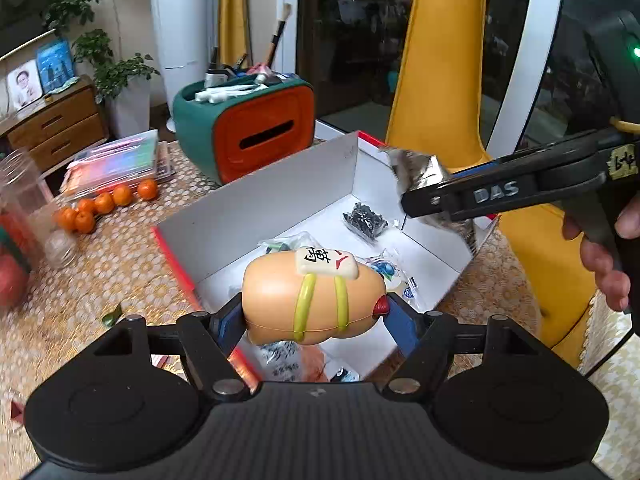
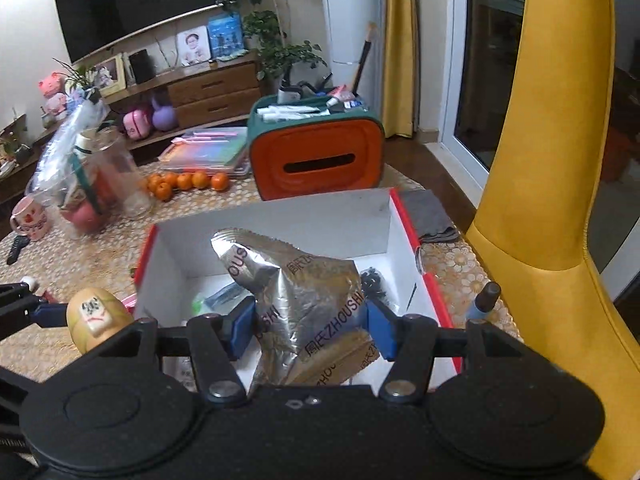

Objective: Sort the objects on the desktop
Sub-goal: 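Carry the bread toy and foil bag over the red shoebox with both tools, then open both tools to drop the bread toy and foil bag into the box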

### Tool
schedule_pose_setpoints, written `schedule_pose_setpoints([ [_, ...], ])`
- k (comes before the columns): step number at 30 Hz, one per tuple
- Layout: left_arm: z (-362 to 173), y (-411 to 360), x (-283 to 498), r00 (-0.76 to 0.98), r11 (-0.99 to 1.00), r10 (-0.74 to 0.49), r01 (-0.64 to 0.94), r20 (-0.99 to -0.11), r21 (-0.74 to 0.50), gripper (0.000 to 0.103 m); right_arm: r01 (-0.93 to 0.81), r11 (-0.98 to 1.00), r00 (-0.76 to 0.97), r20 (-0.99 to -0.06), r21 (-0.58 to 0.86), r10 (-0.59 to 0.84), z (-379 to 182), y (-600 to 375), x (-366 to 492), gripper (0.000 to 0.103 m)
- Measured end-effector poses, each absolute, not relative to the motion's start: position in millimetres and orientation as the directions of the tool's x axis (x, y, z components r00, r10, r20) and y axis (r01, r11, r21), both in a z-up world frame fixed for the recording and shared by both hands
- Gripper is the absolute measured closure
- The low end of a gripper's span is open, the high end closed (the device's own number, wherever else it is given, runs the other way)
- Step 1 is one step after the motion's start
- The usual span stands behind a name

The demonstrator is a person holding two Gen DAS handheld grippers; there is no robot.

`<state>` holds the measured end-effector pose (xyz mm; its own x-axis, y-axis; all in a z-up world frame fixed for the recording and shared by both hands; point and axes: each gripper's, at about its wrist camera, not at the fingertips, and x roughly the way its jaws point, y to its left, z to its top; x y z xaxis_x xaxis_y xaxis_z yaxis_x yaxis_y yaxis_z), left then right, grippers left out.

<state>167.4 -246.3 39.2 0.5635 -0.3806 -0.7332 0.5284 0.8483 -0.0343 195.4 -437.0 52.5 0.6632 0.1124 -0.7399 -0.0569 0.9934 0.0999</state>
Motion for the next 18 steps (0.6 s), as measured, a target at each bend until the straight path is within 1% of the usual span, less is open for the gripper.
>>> schedule_pose_setpoints([
  [3, 29.6, -258.7, 178.2, 0.563, 0.849, -0.362, 0.528, -0.743, -0.014, 0.031, -0.046, 0.996, 0.647, -0.757, 0.082, 0.093, 40.3, -436.0, 206.1, 0.045],
  [8, 10.5, -272.2, 194.3, 0.529, 0.851, -0.339, 0.524, -0.778, -0.015, 0.031, -0.028, 0.998, 0.621, -0.781, 0.063, 0.067, 19.3, -433.3, 218.8, 0.045],
  [18, -15.9, -283.7, 206.6, 0.481, 0.846, -0.296, 0.533, -0.825, 0.008, 0.030, -0.034, 0.998, 0.578, -0.814, 0.057, 0.066, -7.0, -434.1, 226.6, 0.045],
])
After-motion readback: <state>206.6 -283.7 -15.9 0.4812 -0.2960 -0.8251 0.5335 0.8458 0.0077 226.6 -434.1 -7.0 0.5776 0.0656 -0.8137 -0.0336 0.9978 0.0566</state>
